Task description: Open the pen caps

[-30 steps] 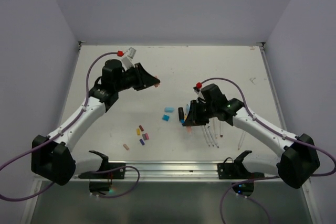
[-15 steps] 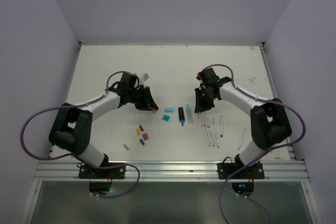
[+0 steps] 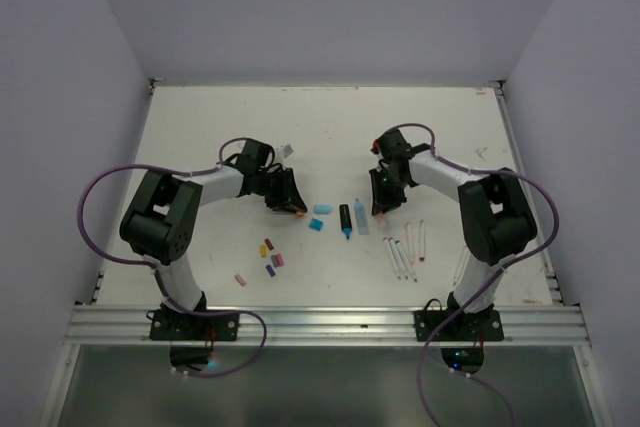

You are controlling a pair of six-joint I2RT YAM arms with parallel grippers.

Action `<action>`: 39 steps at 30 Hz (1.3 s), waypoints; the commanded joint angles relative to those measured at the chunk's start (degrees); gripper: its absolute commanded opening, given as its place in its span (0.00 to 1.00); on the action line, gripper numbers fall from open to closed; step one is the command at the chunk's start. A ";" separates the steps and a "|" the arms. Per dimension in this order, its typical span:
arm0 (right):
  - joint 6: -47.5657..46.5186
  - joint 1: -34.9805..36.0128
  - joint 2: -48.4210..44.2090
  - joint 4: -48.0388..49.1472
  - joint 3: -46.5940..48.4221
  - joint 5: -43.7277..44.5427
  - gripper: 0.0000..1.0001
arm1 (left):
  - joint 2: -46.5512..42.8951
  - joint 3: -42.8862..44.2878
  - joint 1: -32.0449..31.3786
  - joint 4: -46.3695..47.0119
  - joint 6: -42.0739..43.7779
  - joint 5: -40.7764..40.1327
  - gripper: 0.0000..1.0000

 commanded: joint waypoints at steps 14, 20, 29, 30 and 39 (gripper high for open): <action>0.06 -0.24 3.30 4.72 1.77 -3.94 0.10 | 2.33 1.47 0.10 3.38 2.61 0.15 0.41; 0.50 -0.15 3.74 4.72 2.20 -4.65 0.23 | 1.54 0.76 0.10 3.12 2.87 -1.17 0.42; 1.38 -0.24 3.13 4.98 1.68 -4.83 0.42 | -3.37 0.23 0.18 0.66 3.67 -6.17 0.50; 1.47 -0.24 2.86 4.90 1.68 -4.56 0.43 | -4.08 0.23 0.18 0.57 3.93 -6.53 0.50; 1.83 -0.24 -4.07 -1.25 3.08 2.38 0.56 | -13.65 -0.47 0.36 -1.37 2.35 -10.92 1.00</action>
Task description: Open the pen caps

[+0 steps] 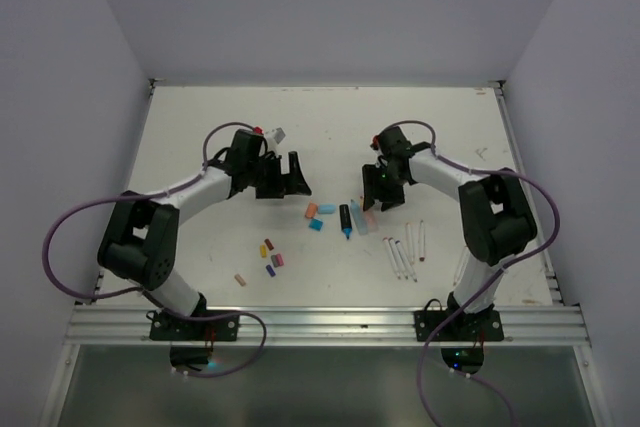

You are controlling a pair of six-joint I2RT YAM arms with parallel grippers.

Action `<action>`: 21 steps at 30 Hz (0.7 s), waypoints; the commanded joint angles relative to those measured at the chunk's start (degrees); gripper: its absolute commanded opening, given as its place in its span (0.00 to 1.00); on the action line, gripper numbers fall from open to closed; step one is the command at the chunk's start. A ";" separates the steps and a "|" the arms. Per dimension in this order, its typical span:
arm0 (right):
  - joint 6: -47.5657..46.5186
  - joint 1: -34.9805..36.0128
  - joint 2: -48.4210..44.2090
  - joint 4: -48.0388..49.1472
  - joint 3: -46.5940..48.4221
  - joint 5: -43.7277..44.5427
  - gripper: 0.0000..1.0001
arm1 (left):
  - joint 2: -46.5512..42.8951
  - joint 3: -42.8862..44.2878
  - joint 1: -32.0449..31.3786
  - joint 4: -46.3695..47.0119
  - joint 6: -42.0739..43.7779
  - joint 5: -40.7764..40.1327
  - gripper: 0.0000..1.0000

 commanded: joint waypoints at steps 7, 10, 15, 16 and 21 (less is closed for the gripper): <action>1.56 0.00 -15.49 -11.39 -0.33 8.29 0.76 | -15.50 -5.27 0.27 -0.52 -3.70 -4.75 1.00; 3.67 0.00 -22.25 -12.45 -4.46 7.50 0.99 | -20.50 -8.34 0.27 -0.43 -5.81 -6.15 1.00; 5.87 0.00 -31.66 -16.14 -9.48 7.49 0.99 | -28.41 -13.97 0.18 0.80 -10.98 -4.76 1.00; 6.05 0.00 -34.81 -17.54 -9.92 7.41 0.99 | -29.65 -15.98 0.18 0.98 -11.87 -4.05 1.00; 7.10 0.00 -42.56 -20.62 -14.04 4.95 0.99 | -41.49 -25.38 0.18 7.47 -20.56 -1.50 1.00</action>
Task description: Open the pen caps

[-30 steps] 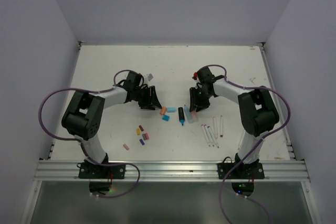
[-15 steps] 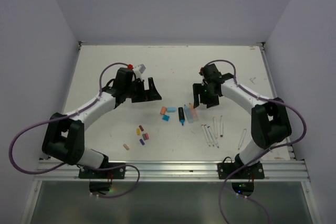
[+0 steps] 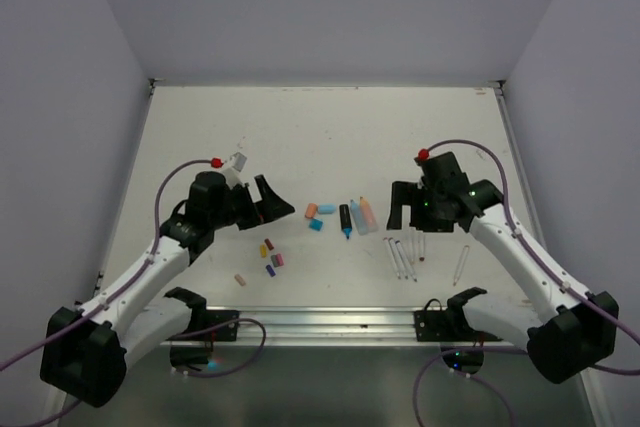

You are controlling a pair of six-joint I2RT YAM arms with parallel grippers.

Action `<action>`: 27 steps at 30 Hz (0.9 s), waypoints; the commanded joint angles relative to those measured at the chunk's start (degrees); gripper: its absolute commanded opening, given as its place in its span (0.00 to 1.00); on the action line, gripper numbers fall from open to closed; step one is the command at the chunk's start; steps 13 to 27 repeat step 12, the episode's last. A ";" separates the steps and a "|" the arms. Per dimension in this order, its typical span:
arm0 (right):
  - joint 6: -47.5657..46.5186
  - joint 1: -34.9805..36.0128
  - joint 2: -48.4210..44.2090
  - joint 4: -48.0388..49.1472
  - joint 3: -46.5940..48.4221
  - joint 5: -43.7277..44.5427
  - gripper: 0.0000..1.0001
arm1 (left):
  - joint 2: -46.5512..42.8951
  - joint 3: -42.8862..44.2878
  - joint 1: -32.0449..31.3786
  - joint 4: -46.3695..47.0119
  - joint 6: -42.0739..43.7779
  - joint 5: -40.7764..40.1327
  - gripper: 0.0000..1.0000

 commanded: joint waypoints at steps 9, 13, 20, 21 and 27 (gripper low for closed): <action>5.44 -0.02 -23.08 -7.03 -8.77 -5.21 0.99 | -30.64 -30.39 0.10 36.88 -35.99 5.32 1.00; 5.79 -0.02 -29.58 -4.31 -11.32 -10.04 0.99 | -39.00 -33.75 0.01 43.81 -39.60 4.00 1.00; 5.79 -0.02 -29.58 -4.31 -11.32 -10.04 0.99 | -39.00 -33.75 0.01 43.81 -39.60 4.00 1.00; 5.79 -0.02 -29.58 -4.31 -11.32 -10.04 0.99 | -39.00 -33.75 0.01 43.81 -39.60 4.00 1.00; 5.79 -0.02 -29.58 -4.31 -11.32 -10.04 0.99 | -39.00 -33.75 0.01 43.81 -39.60 4.00 1.00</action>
